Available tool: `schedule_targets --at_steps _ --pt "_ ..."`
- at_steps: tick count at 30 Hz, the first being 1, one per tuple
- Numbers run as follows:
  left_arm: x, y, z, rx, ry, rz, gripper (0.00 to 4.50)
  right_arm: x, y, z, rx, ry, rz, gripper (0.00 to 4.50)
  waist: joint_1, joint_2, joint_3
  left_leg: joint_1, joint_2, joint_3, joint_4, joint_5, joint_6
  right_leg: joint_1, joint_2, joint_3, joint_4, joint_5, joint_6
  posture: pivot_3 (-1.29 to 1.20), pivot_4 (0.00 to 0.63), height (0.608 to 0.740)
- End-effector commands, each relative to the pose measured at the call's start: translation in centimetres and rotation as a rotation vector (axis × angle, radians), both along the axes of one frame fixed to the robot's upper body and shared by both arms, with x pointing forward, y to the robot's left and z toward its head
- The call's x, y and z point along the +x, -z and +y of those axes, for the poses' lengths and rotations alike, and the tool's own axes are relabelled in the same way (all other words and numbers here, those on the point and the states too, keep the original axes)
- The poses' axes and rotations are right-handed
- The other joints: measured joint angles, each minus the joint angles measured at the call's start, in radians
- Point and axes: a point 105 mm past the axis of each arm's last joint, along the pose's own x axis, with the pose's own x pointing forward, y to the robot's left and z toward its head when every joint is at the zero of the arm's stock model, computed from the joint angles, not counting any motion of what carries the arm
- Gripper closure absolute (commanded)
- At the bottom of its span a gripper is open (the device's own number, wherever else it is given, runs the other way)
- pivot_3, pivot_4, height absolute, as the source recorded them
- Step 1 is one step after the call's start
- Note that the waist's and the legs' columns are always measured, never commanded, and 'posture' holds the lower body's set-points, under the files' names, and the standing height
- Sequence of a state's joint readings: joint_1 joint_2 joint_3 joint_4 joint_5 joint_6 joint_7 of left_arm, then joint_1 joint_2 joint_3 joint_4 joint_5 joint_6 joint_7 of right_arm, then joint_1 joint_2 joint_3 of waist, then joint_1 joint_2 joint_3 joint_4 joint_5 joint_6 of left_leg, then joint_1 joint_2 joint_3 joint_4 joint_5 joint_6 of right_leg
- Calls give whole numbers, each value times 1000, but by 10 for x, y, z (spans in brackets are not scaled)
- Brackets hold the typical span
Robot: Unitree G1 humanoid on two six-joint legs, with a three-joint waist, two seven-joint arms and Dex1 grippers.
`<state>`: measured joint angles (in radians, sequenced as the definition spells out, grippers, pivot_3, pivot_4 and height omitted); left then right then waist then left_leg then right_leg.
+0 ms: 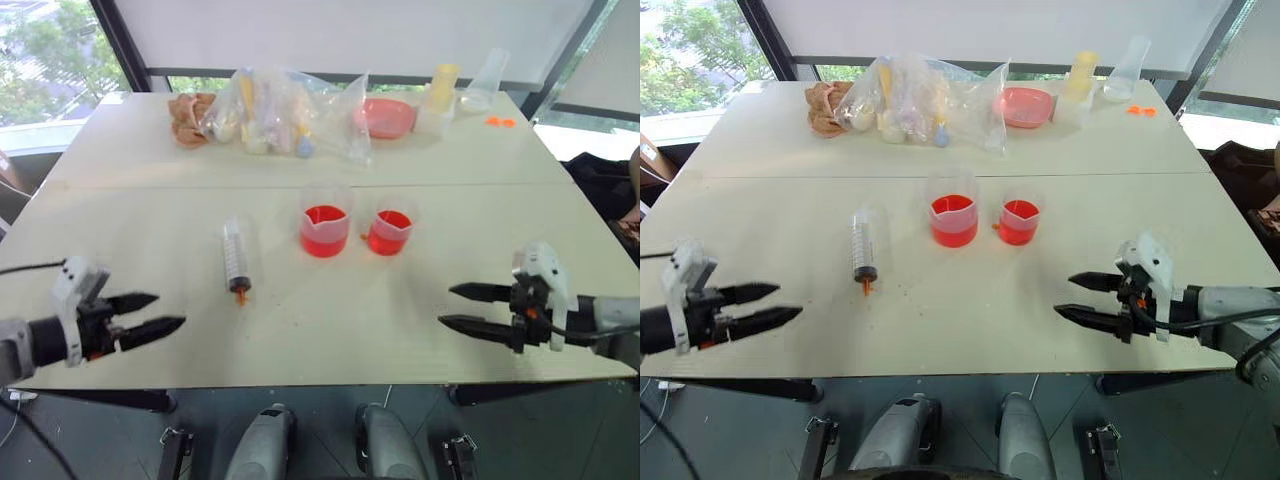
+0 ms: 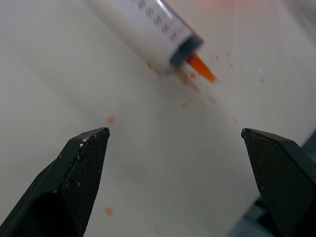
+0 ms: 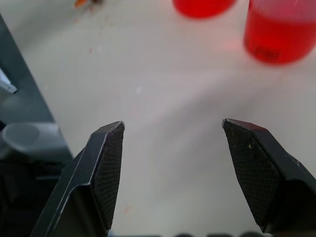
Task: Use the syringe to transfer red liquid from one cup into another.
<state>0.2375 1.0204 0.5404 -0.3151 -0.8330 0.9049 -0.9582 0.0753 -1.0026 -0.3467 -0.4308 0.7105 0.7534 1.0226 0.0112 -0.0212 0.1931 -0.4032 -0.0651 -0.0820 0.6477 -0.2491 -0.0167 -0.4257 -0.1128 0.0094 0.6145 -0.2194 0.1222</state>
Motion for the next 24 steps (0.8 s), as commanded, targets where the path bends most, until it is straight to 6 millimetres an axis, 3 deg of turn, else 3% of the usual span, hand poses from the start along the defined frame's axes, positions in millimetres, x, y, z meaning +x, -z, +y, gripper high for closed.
schedule_targets --at_steps 1,5,15,19,24 --pt "5 -12 1 15 16 -57 46 2 -13 -2 -13 -4 -69 1172 1 0 0 0 0 0 0 0 0 0 0 0 0 0 0 0 150 740" --pt "8 1 -3 80 38 -59 46 3 -9 1 -11 -5 -80 1172 1 0 0 -1 0 0 0 0 0 -1 0 0 -1 0 0 0 150 740" --pt "9 9 -6 133 53 -72 46 4 -7 3 -15 -4 -87 1172 1 0 0 -3 1 0 0 0 0 -2 -1 0 -2 0 0 0 150 740" --pt "3 25 -4 212 77 -33 46 4 -2 3 -18 8 -85 1172 1 0 0 -3 1 0 0 0 0 -2 0 0 -2 0 0 0 150 740" --pt "15 20 -1 206 2 -77 46 6 -1 6 -22 9 -94 1172 1 0 0 -3 2 0 0 0 0 -2 0 0 -2 1 -1 0 150 740"
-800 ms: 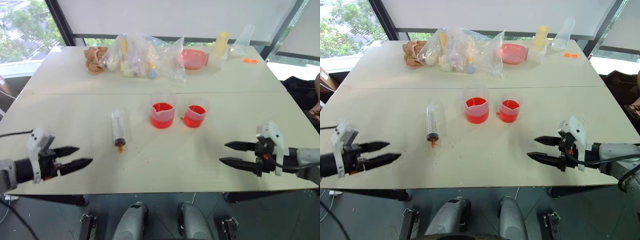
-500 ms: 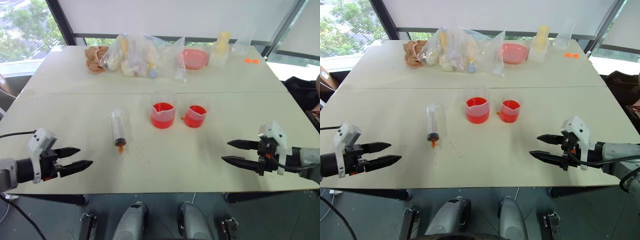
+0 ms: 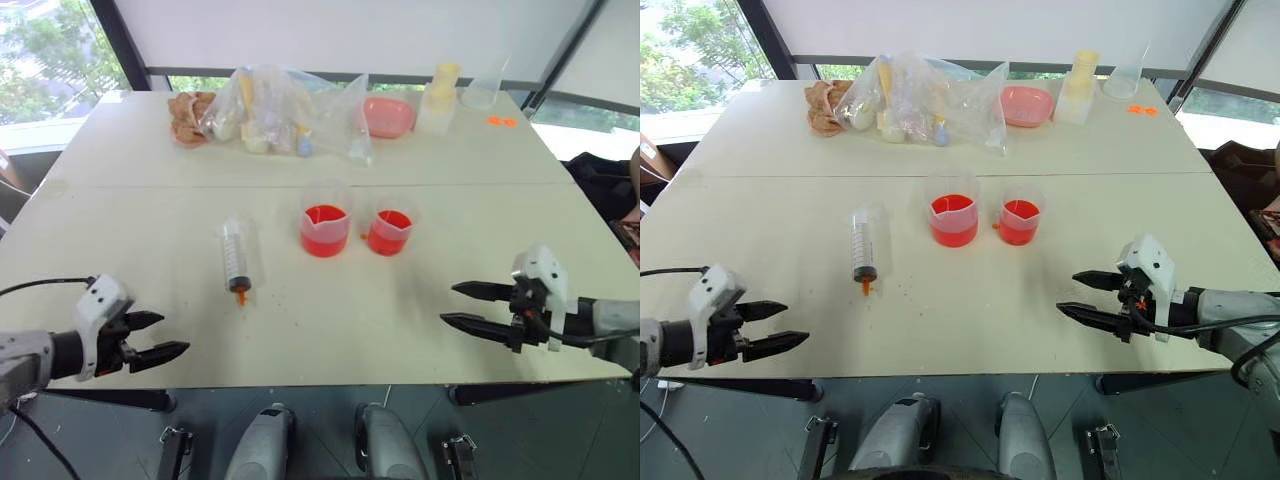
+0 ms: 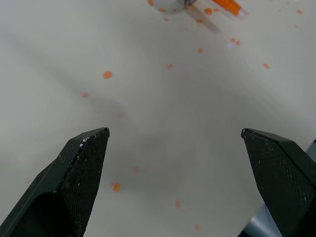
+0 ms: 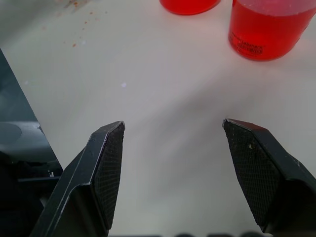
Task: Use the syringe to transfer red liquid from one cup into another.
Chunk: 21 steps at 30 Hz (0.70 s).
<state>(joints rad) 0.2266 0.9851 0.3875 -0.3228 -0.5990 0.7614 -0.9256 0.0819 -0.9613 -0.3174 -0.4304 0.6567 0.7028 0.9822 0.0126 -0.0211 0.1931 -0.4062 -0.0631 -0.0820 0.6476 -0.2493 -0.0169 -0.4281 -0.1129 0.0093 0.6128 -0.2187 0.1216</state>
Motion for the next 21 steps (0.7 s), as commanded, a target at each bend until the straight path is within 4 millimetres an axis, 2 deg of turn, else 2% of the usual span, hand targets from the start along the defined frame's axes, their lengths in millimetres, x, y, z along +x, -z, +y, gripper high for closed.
schedule_targets --at_steps 1,3,5,7,10,12,14,17,21 --pt "11 -15 0 -7 -35 -64 46 2 -10 5 -8 -20 -58 1172 0 0 0 0 0 0 0 0 0 0 0 0 0 0 0 0 150 740" --pt "19 -25 -2 3 -49 -49 46 4 -11 4 -28 -25 -72 1172 1 0 0 0 0 0 0 0 0 0 1 0 0 0 0 0 150 740" --pt "24 -28 -4 159 -11 31 46 7 -20 8 -54 -62 -119 1172 1 -1 0 0 0 -1 1 0 0 0 2 -1 1 0 0 0 150 740" --pt "28 -32 -7 206 -4 51 46 9 -27 12 -60 -85 -146 1172 -1 1 0 0 0 -1 2 0 0 0 4 -1 1 1 0 0 150 740" --pt "44 -62 -24 107 -47 105 46 15 -48 22 -80 -141 -235 1172 -3 2 2 0 0 0 2 0 0 1 4 -1 2 1 1 0 150 740" --pt "71 -91 -35 5 -136 123 46 17 -65 32 -97 -197 -316 1172 -1 2 2 1 2 -1 3 0 0 3 7 -1 2 4 5 0 150 740" --pt "87 -108 -43 -40 -170 139 46 18 -75 40 -113 -237 -367 1172 -3 0 1 1 2 -1 4 1 -1 3 10 -3 2 5 7 0 150 740" --pt "118 -107 -54 -54 -241 228 46 14 -89 68 -96 -346 -470 1172 -8 0 1 1 2 -1 4 1 -1 3 10 -3 5 5 7 0 150 740" --pt "136 -93 -55 6 -349 317 46 9 -94 83 -92 -402 -512 1172 -25 0 1 2 2 -3 2 1 -1 2 10 -1 5 5 7 0 150 740"
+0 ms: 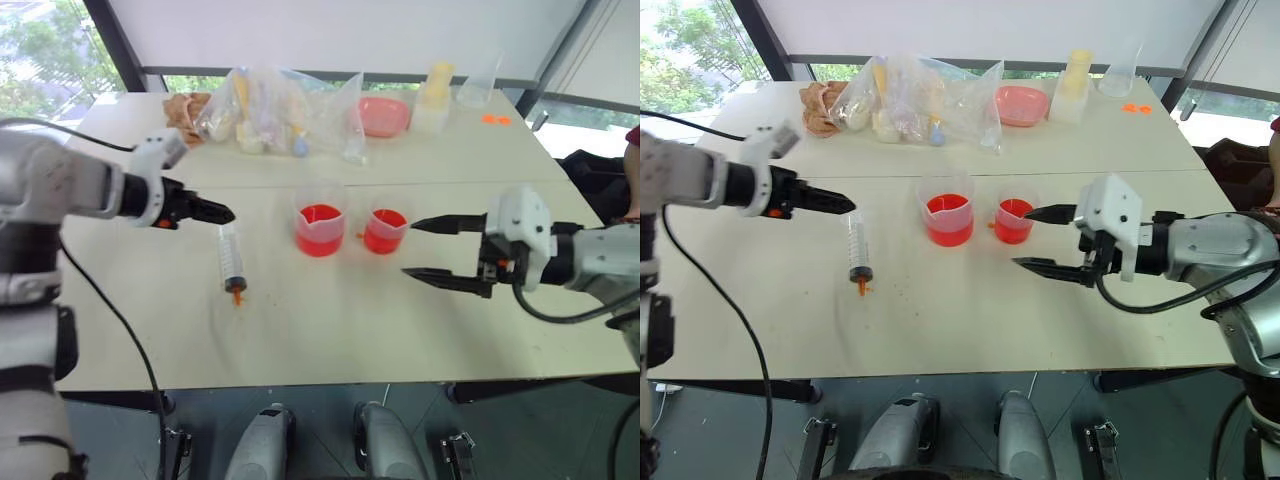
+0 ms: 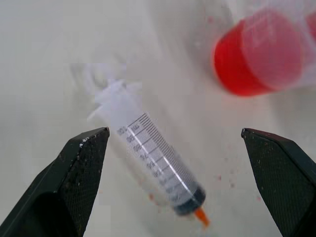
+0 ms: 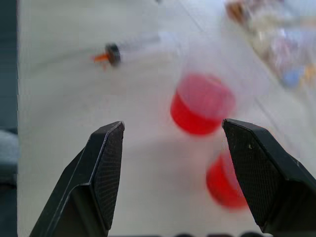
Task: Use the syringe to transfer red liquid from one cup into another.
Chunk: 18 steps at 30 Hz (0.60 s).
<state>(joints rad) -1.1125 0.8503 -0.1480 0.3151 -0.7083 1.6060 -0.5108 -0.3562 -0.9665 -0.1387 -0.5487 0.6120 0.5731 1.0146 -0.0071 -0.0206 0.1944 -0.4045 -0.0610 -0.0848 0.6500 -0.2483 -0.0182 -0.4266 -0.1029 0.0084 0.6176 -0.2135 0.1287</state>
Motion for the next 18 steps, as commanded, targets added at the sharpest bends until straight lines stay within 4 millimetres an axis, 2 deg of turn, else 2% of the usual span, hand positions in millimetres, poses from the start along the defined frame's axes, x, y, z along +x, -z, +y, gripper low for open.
schedule_targets --at_steps 1,7,10,12,15,18 --pt "9 13 10 56 -109 82 46 -6 -9 10 -3 -41 -61 1172 -7 0 0 -1 0 0 0 0 0 -1 0 1 0 0 0 0 150 740" --pt "19 49 11 133 -238 196 46 -9 -10 12 -3 -41 -76 1172 -3 -1 0 -3 0 1 0 0 0 -4 0 2 0 0 0 0 150 740" --pt "24 61 -3 121 -228 204 46 -7 -7 12 6 -25 -69 1172 -1 0 0 -3 0 1 1 0 0 -3 -1 2 0 0 0 0 150 740" --pt "30 62 -9 116 -231 179 46 -6 -6 10 2 -12 -67 1172 6 1 -1 -2 -1 1 1 0 -1 -3 -1 2 1 0 0 0 150 740" --pt "39 55 -14 109 -236 125 786 -6 -5 10 2 -3 -65 1172 19 1 -1 -1 -1 1 1 1 -2 -2 -1 2 1 0 0 0 150 740" --pt "41 53 -17 112 -235 107 1961 -6 -2 11 5 -4 -54 1172 20 1 -1 -1 -1 1 2 1 -2 -1 -1 2 1 1 0 0 150 740"
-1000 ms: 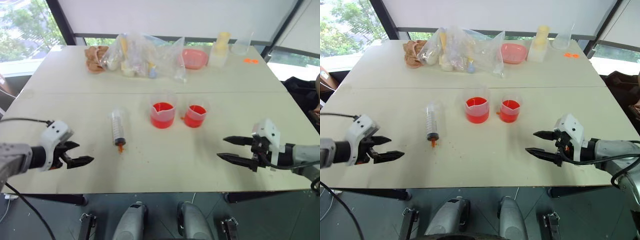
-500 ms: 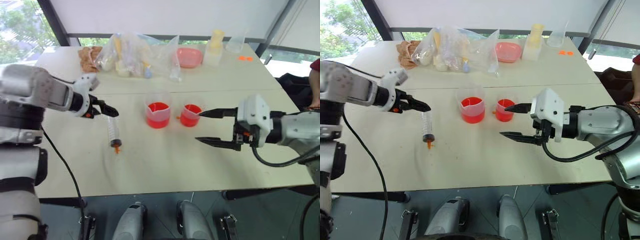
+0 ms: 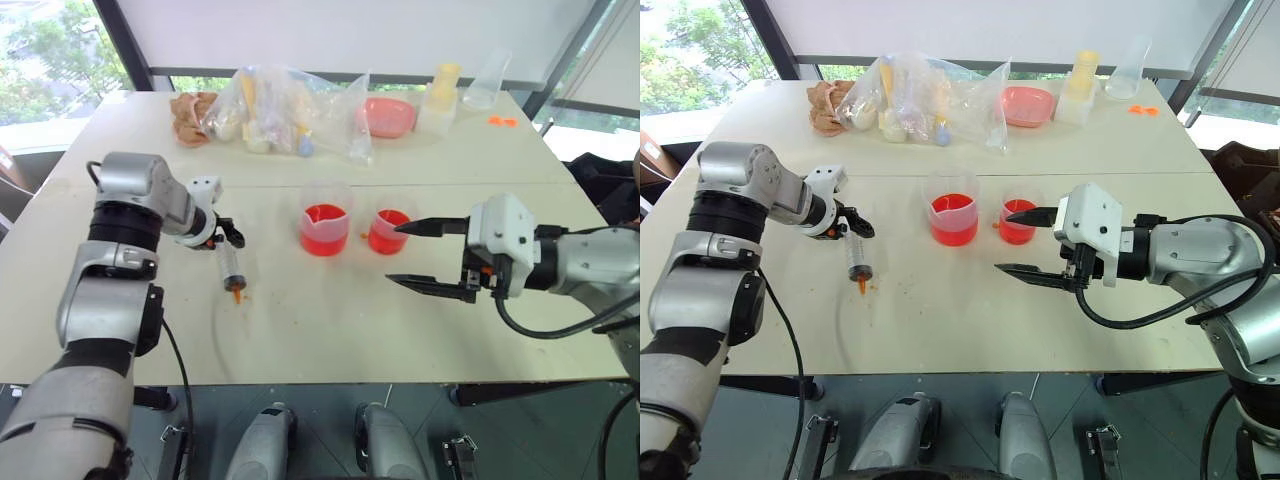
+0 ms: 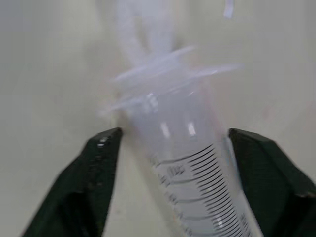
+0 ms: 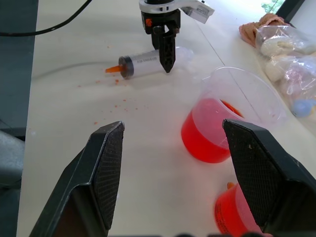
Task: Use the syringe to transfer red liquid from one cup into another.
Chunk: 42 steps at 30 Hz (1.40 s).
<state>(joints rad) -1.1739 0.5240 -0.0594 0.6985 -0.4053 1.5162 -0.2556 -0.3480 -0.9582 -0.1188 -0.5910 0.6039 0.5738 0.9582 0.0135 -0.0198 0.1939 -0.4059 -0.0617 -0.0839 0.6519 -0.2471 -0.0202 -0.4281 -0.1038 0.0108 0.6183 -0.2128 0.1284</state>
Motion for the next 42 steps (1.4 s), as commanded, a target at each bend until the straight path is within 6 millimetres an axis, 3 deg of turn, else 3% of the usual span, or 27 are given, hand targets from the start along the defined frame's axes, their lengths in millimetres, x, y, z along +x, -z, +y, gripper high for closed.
schedule_targets --at_steps 1,3,6,10,14,15,17,19,23,27,34,42 --pt "5 -12 -4 -8 5 -48 2305 -5 -3 4 4 -16 -24 1172 0 0 0 0 0 0 0 0 0 0 0 0 0 0 0 0 150 740" --pt "6 -12 -5 0 17 -65 2916 -5 -2 4 7 -12 -21 1172 -1 0 0 0 0 0 0 0 0 0 0 0 0 0 0 0 150 740" --pt "19 -27 -12 11 86 -224 3035 -3 -4 3 31 -2 -33 1172 -2 0 0 0 0 0 0 0 0 0 0 0 0 0 0 0 150 740" --pt "36 -92 -36 -120 212 -563 3045 1 -15 -1 81 15 -50 1172 0 -1 0 -2 0 0 0 0 -1 -2 0 0 0 1 -1 0 150 740" --pt "22 -209 -60 -326 373 -1110 3045 13 -43 -14 163 78 -138 1172 -1 -1 1 -3 0 0 0 0 -1 -3 0 0 -2 2 -1 0 150 740" --pt "15 -226 -64 -394 404 -1191 3045 18 -50 -17 181 102 -175 1172 -1 -1 1 -3 0 0 0 0 -1 -3 0 0 -2 2 -1 0 150 740" --pt "1 -239 -82 -525 514 -1250 3045 31 -63 -23 214 158 -267 1172 -3 0 1 -3 1 1 0 0 -1 -3 -1 0 -3 3 -1 0 150 740" --pt "-12 -235 -104 -597 661 -1270 3045 48 -76 -27 245 228 -358 1172 -5 2 -1 -1 0 3 -1 0 -1 -2 -1 1 -3 3 -1 0 150 740" --pt "-12 -212 -128 -684 755 -1251 3045 71 -90 -28 247 301 -486 1172 -6 2 -1 0 0 7 -1 0 -1 -1 0 2 -2 3 -1 0 150 740" --pt "-1 -176 -145 -576 853 -1245 3045 84 -96 -30 235 348 -572 1172 -12 2 -1 -1 -1 7 0 0 0 -2 1 2 -2 3 -1 0 150 740" --pt "2 -127 -154 -481 979 -1174 3045 90 -106 -21 261 330 -642 1172 -25 2 -1 -1 -1 8 -1 0 0 -2 1 2 -2 3 -1 0 150 740" --pt "3 -118 -154 -493 972 -1171 3045 99 -102 -3 267 278 -643 1172 -28 2 -1 -1 -1 7 -1 0 0 -2 2 2 -1 3 0 0 150 740"
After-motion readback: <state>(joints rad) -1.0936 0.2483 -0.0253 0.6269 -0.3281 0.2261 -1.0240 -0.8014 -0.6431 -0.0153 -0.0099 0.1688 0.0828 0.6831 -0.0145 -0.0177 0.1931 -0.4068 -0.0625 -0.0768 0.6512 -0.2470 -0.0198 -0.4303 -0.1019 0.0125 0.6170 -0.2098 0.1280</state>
